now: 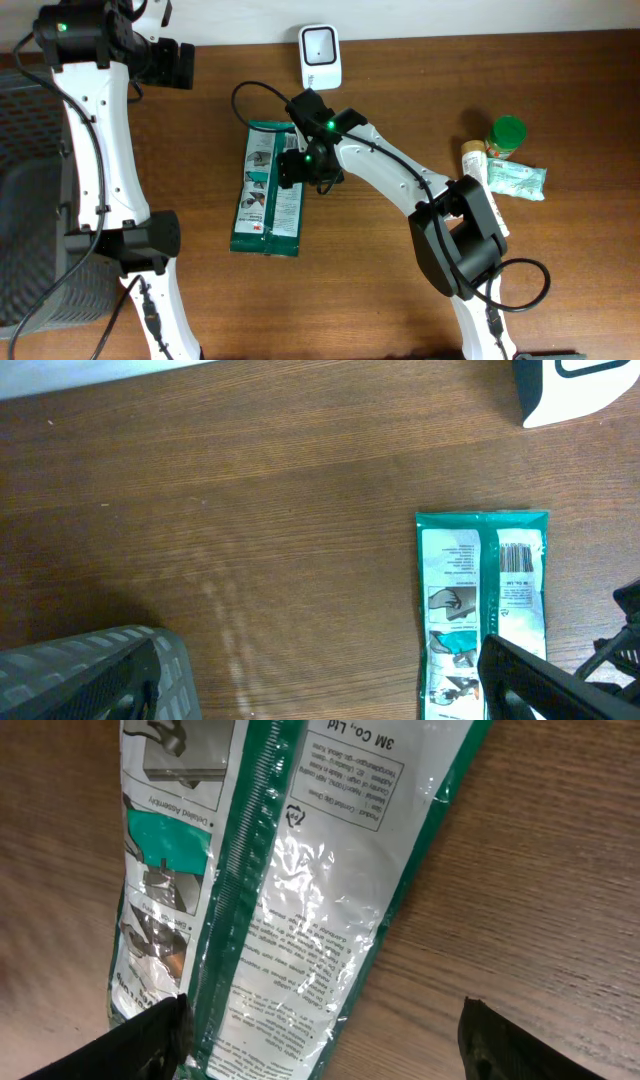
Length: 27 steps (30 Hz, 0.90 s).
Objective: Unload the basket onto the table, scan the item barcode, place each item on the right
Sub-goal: 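Move the right gripper to the green-white packet and grasp its edge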
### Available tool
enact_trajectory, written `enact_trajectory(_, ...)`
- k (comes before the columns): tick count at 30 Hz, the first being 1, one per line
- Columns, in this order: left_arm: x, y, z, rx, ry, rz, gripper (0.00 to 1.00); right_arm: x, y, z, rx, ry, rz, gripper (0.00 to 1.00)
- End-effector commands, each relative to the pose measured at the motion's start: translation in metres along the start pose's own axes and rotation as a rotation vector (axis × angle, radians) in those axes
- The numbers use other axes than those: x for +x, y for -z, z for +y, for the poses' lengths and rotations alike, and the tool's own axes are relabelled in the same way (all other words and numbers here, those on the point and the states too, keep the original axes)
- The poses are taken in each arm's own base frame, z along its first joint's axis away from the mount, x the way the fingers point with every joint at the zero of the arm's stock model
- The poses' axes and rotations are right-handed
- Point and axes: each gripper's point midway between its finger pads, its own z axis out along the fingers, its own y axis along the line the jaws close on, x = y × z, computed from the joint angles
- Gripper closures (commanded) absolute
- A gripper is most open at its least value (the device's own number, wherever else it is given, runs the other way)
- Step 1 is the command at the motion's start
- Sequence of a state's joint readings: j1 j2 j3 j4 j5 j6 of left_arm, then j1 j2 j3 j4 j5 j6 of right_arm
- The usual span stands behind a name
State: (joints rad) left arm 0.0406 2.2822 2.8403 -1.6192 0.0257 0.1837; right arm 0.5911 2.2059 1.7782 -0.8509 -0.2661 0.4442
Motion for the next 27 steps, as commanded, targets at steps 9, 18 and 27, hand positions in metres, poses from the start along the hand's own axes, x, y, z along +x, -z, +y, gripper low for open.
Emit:
enact_trajectory(9, -0.001, 0.003, 0.002, 0.003, -0.004, -0.010, 0.01, 0.004, -0.021, -0.009, 0.027, -0.041, 0.022, 0.20)
enact_trajectory(18, -0.001, 0.003, 0.002, 0.003, -0.004, -0.010, 0.01, 0.004, -0.021, -0.009, 0.028, -0.040, 0.022, 0.19)
enact_trajectory(27, -0.001, 0.003, 0.002, 0.003, -0.004, -0.010, 0.01, 0.004, -0.021, -0.009, 0.028, -0.040, 0.022, 0.19)
